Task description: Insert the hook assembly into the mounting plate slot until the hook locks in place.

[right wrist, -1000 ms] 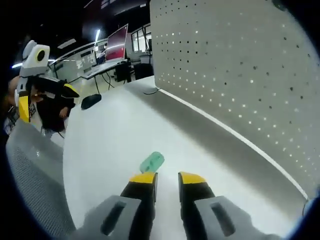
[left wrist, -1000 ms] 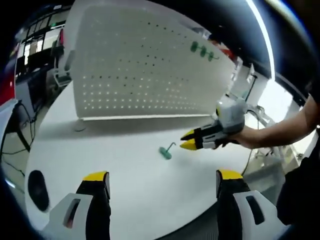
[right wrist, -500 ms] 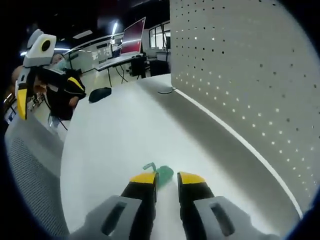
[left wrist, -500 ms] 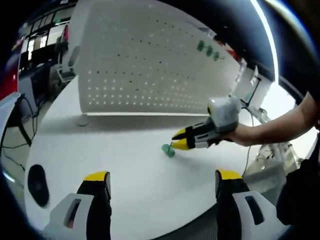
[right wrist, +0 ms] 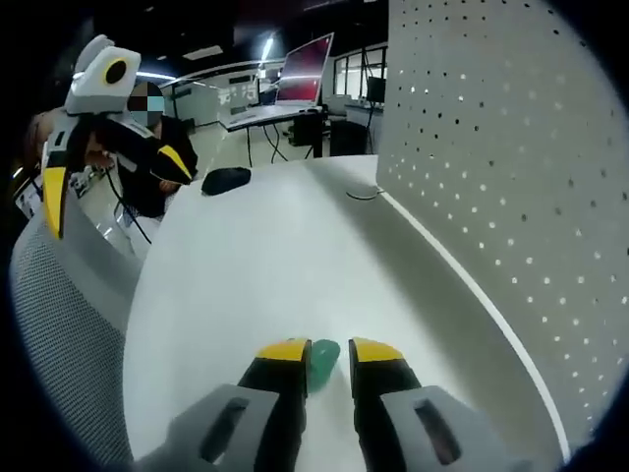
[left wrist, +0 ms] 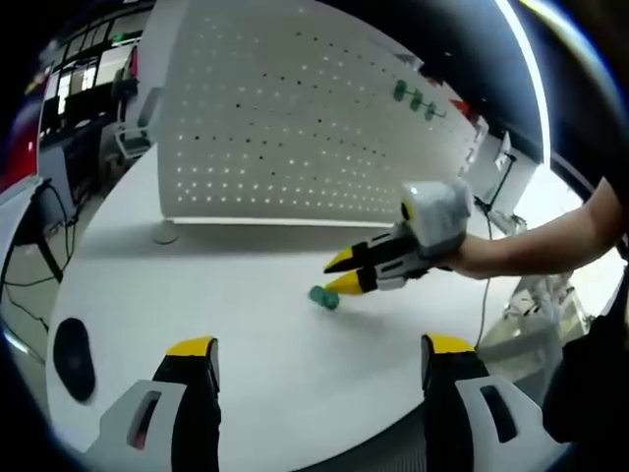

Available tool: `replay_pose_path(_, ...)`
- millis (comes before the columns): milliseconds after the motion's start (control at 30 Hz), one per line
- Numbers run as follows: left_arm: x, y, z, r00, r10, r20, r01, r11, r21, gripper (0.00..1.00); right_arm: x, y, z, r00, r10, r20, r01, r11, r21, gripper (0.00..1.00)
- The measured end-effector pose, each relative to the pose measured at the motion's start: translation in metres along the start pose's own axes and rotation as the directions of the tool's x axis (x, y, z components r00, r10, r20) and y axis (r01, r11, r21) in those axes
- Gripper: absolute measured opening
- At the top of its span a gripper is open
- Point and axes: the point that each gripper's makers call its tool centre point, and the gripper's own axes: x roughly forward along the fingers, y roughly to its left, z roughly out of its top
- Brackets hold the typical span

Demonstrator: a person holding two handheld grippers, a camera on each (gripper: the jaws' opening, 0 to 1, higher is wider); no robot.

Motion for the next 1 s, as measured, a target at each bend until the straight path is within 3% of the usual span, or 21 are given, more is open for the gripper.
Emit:
replay_pose_path(467, 0.002, -0.003, 0.001, 1.0, -0.008, -0.002, 0.008, 1.0, -0.004, 0.85, 0.0, 0.011, -0.008, 0.999, 0.028, -0.028, -0.029, 0.998, -0.056, 0.13)
replay_pose_path(667, 0.001, -0.002, -0.002, 1.0, -0.002, -0.01, 0.001, 1.0, -0.005, 0.84, 0.007, 0.019, 0.0, 0.999, 0.051, -0.02, -0.052, 0.994, -0.093, 0.13)
replay_pose_path(1000, 0.002, -0.004, -0.002, 1.0, -0.006, -0.014, 0.006, 1.0, -0.001, 0.84, 0.023, 0.023, 0.014, 0.996, 0.089, -0.004, -0.089, 0.992, -0.085, 0.11)
